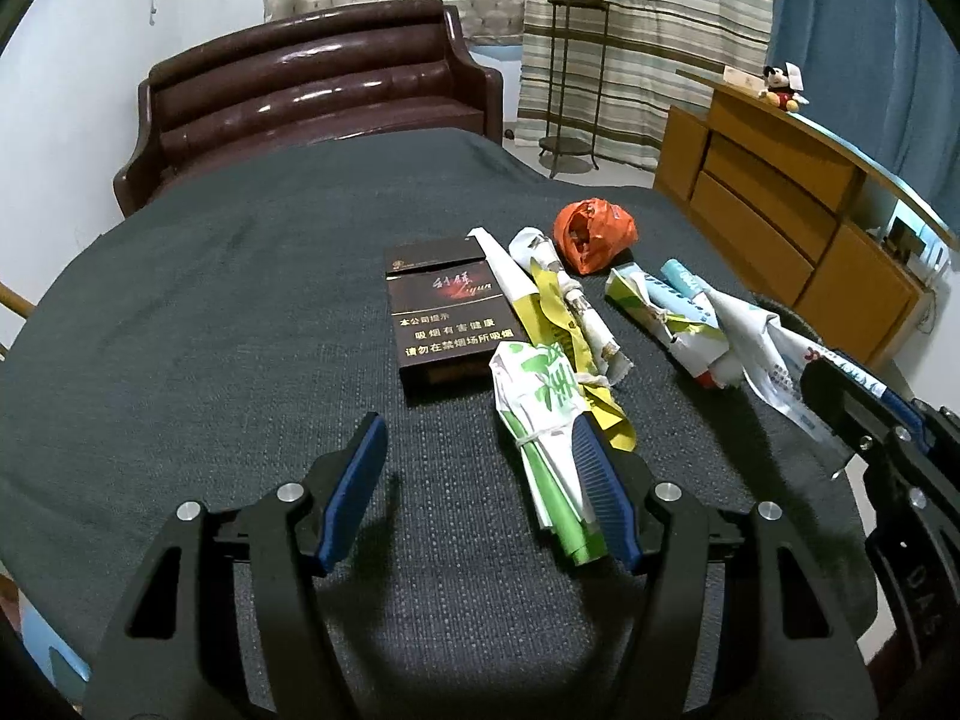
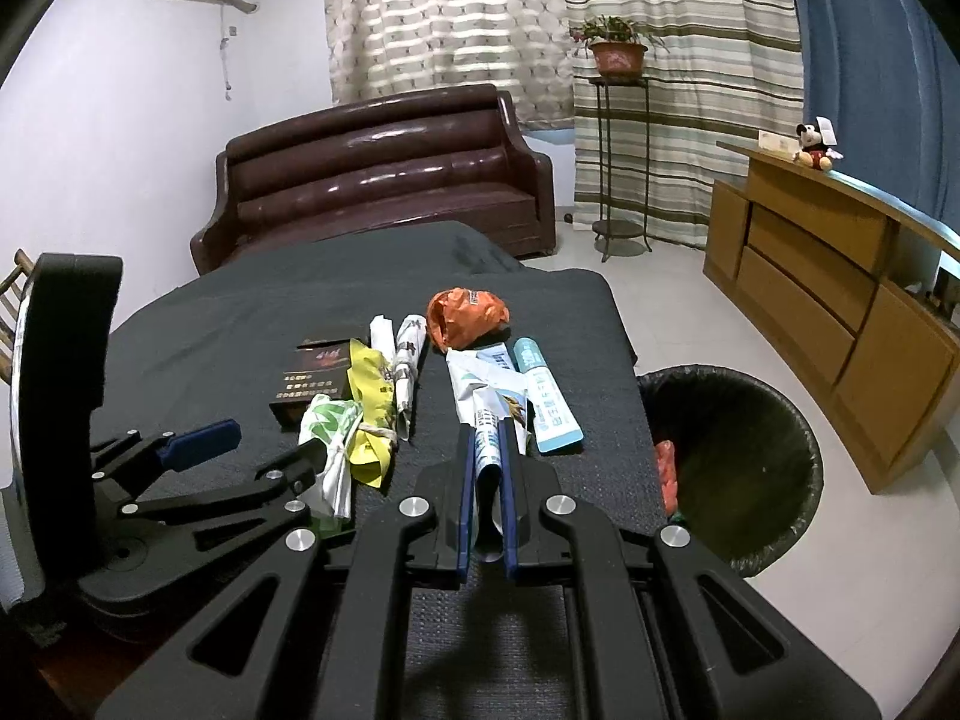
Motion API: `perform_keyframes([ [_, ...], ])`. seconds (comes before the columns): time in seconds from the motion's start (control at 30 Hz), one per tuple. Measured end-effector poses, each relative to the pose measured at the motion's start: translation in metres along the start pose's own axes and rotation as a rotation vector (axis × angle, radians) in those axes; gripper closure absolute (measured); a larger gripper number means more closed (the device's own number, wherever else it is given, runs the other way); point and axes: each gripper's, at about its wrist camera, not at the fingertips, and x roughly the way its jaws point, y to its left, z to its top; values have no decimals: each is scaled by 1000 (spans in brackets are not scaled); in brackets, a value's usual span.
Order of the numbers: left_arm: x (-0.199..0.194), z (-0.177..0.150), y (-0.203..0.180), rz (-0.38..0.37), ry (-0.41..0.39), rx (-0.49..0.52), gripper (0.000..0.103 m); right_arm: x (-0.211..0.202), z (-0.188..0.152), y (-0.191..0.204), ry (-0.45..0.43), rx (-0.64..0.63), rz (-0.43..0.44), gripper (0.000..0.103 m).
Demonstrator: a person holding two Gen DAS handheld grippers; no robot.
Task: Collect trash
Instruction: 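Grasp the green-and-white packet with the left tool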
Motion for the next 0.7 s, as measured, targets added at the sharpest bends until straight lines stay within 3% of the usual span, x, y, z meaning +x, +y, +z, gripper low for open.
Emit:
perform_keyframes([
  [0.27,-7,2,1,-35,-13,-24,40,-1,-1,-6,-8,6,-4,95],
  [0.4,-6,3,3,-46,-14,-45,31,-2,-1,-9,-11,12,-7,95],
  [0.7,3,1,0,-36,8,-23,31,-1,-2,-13,-7,20,0,95],
])
